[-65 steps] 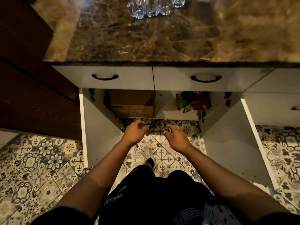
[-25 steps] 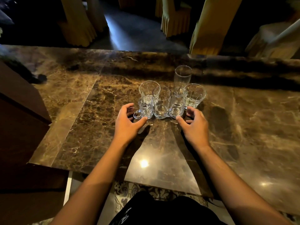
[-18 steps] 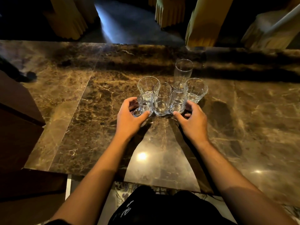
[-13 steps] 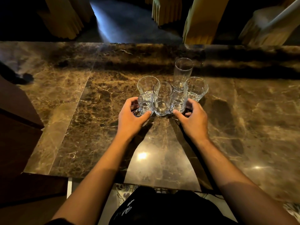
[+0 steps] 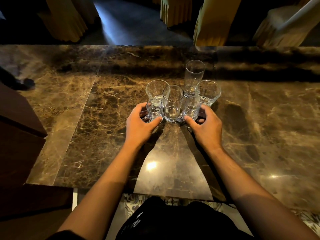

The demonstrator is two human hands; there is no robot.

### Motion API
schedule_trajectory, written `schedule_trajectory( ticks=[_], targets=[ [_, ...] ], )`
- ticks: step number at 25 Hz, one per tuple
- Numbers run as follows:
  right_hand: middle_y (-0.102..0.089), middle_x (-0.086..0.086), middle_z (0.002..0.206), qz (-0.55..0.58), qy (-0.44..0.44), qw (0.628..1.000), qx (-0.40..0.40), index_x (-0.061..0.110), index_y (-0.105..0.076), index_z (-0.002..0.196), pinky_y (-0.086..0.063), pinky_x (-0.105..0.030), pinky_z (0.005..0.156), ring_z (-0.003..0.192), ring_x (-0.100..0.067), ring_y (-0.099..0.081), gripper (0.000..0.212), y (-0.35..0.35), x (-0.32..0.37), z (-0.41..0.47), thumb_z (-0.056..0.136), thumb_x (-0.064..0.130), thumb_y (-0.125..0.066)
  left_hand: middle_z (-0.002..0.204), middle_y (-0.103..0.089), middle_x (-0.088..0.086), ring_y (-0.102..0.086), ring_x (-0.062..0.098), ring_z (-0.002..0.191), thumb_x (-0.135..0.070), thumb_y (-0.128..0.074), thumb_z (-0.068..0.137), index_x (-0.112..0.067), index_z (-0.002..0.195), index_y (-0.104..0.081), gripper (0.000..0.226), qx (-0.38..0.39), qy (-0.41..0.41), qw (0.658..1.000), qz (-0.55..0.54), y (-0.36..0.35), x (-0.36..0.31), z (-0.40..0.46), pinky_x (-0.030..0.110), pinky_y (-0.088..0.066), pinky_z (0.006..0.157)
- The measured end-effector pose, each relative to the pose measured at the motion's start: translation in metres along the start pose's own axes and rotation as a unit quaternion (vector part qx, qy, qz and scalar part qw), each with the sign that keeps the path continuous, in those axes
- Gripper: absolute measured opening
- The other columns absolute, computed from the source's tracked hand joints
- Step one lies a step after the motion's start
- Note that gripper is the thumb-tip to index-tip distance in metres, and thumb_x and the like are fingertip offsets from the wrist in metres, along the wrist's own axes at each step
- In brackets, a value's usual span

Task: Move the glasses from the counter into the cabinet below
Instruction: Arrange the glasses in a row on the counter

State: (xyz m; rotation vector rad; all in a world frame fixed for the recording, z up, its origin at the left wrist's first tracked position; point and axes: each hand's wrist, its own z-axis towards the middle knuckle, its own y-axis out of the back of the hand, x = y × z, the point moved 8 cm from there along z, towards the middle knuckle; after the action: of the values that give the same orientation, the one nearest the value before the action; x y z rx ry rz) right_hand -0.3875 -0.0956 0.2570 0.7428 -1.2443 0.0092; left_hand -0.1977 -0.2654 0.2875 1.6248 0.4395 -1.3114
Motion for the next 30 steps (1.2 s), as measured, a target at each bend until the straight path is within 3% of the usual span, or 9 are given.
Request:
schedule_trajectory(
  ticks=[6,12,16,24,28,30],
  targets=[
    [-0.070,0.010,0.114,-0.002,-0.001,1.000,0.003,0.026,-0.060,0.131,-0.060,-0.026,0.086,0.098,-0.005,-0.068,0.067,0.011,-0.004,-0.016,0.073,0.055,-0.080,0.114,-0.069,-0.013,-0.065,-0.001,0.103,-0.028,-0.087,0.075,-0.022,0.120,-0.064,0.051,-0.027,0.003,0.999,0.018,0.007,-0.002,-0.014,0.004,-0.048,0.083],
    [-0.070,0.011,0.112,0.024,0.025,0.997,0.062,0.027,-0.061,0.128,-0.060,-0.027,0.085,0.098,-0.004,-0.068,0.063,0.003,0.005,-0.041,0.074,0.052,-0.080,0.109,-0.070,-0.012,-0.065,-0.003,0.099,-0.025,-0.088,0.074,-0.022,0.117,-0.066,0.048,-0.059,0.020,0.998,0.019,0.021,0.006,-0.035,0.000,-0.045,0.079],
    [-0.071,0.008,0.111,0.052,0.038,0.993,0.101,0.025,-0.063,0.126,-0.061,-0.033,0.083,0.096,-0.009,-0.069,0.059,-0.013,0.015,-0.056,0.074,0.045,-0.082,0.110,-0.070,-0.010,-0.064,-0.007,0.098,-0.023,-0.087,0.074,-0.019,0.119,-0.066,0.050,-0.087,0.035,0.996,0.010,0.037,0.015,-0.051,0.008,-0.051,0.084],
    [-0.068,0.013,0.109,0.061,0.080,0.978,0.180,0.030,-0.062,0.123,-0.060,-0.034,0.080,0.094,-0.007,-0.068,0.058,-0.067,0.052,-0.085,0.072,0.051,-0.078,0.111,-0.071,-0.004,-0.069,0.010,0.101,-0.020,-0.088,0.074,-0.019,0.115,-0.066,0.047,-0.149,0.050,0.988,-0.002,0.090,0.041,-0.071,0.032,-0.058,0.090],
    [-0.065,0.017,0.109,0.063,0.110,0.969,0.210,0.034,-0.062,0.122,-0.060,-0.029,0.078,0.094,-0.003,-0.066,0.053,-0.100,0.077,-0.102,0.073,0.046,-0.080,0.108,-0.071,-0.009,-0.069,0.002,0.099,-0.020,-0.088,0.074,-0.024,0.114,-0.065,0.046,-0.173,0.049,0.984,-0.002,0.126,0.060,-0.079,0.011,-0.053,0.081],
    [-0.065,0.018,0.108,0.069,0.118,0.965,0.224,0.035,-0.063,0.119,-0.060,-0.028,0.078,0.094,-0.002,-0.065,0.049,-0.116,0.089,-0.109,0.074,0.044,-0.080,0.110,-0.071,-0.007,-0.069,0.003,0.100,-0.021,-0.087,0.074,-0.022,0.116,-0.065,0.047,-0.186,0.057,0.981,0.001,0.144,0.069,-0.084,0.014,-0.054,0.083]
  ],
)
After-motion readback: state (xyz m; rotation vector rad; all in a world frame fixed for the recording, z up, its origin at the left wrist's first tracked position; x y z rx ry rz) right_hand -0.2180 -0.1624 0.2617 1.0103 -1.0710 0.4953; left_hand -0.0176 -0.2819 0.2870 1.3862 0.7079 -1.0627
